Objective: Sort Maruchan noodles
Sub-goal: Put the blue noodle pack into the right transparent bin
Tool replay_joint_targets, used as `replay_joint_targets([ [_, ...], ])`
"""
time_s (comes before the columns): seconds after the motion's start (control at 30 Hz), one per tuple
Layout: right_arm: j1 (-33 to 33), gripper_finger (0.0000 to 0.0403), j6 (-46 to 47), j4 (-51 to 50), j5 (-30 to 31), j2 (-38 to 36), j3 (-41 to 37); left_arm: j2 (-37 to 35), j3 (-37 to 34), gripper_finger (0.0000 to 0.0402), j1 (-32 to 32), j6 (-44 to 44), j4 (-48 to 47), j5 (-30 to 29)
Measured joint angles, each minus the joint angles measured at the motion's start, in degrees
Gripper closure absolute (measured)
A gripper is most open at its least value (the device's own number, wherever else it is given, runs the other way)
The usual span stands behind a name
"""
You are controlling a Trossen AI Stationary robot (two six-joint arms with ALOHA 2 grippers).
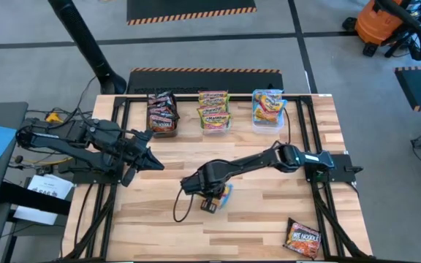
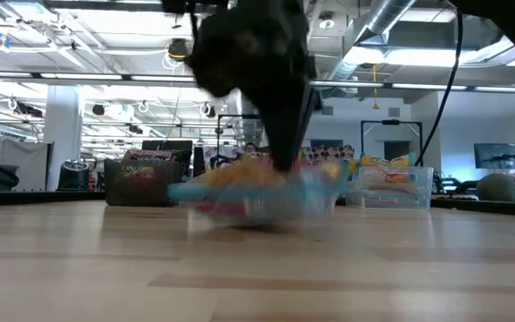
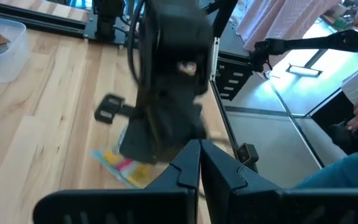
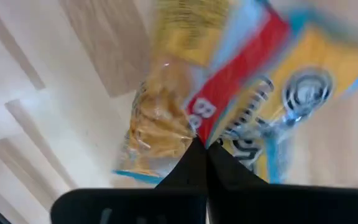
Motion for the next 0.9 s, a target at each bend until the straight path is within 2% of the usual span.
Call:
replay_joint_targets([
  [0.27, 0.58, 0.0399, 0.64, -10.68, 6.76, -2.91, 3.53, 0.01, 0.00, 0.0402, 0.00, 0.02, -0.79, 0.00],
  [0.73, -1.24, 0.0400, 1.30, -10.90, 14.82, -9.98, 4.03, 0.01, 0.00, 0.0402, 0.00, 2.60, -0.79, 0.00],
  [0.9, -2.83, 0.0400, -1.14, -10.78, 18.10, -13.19, 3.71, -0.01, 0.00, 0.0401, 0.00, 3.02, -0.79, 0.00],
])
